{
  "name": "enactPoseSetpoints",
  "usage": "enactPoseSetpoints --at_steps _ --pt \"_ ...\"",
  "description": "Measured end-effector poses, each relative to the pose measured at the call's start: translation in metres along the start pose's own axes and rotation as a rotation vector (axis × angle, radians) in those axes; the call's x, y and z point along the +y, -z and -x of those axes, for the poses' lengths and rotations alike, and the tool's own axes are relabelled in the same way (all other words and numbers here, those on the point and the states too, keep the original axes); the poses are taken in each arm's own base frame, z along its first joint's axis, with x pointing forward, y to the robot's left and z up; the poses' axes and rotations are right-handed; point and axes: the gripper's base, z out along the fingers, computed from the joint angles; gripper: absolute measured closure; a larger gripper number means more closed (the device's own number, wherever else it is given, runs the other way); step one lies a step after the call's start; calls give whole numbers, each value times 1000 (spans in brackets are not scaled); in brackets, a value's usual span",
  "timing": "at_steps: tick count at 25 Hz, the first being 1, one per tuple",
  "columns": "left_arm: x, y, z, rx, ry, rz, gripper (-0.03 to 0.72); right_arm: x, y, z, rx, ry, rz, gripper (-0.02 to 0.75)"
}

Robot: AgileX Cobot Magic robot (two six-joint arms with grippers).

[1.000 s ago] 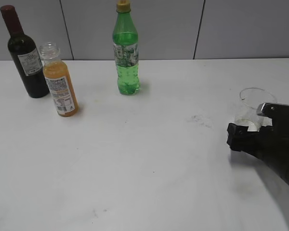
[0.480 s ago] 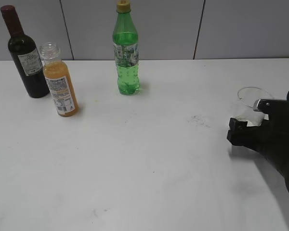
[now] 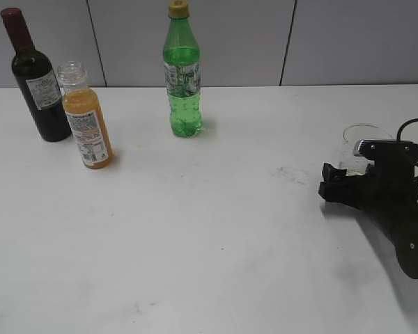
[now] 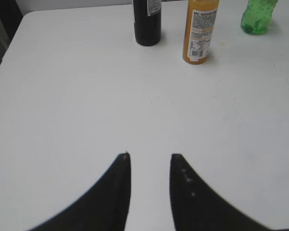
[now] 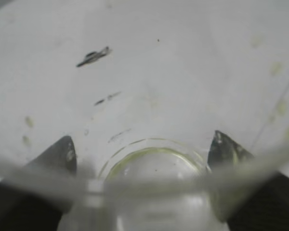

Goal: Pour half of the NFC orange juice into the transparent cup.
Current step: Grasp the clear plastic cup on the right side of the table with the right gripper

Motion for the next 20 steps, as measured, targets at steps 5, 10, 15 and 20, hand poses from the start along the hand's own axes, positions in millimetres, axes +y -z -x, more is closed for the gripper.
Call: enactPoseSetpoints --at_steps 5,10,15,20 --pt "0 0 0 0 0 0 460 0 -2 0 -2 36 0 83" --pt "0 0 0 0 0 0 460 1 -8 1 -10 45 0 111" --pt "0 0 0 0 0 0 460 2 -9 1 -10 46 1 176" --pt "0 0 0 0 0 0 460 2 -9 1 -10 46 1 198"
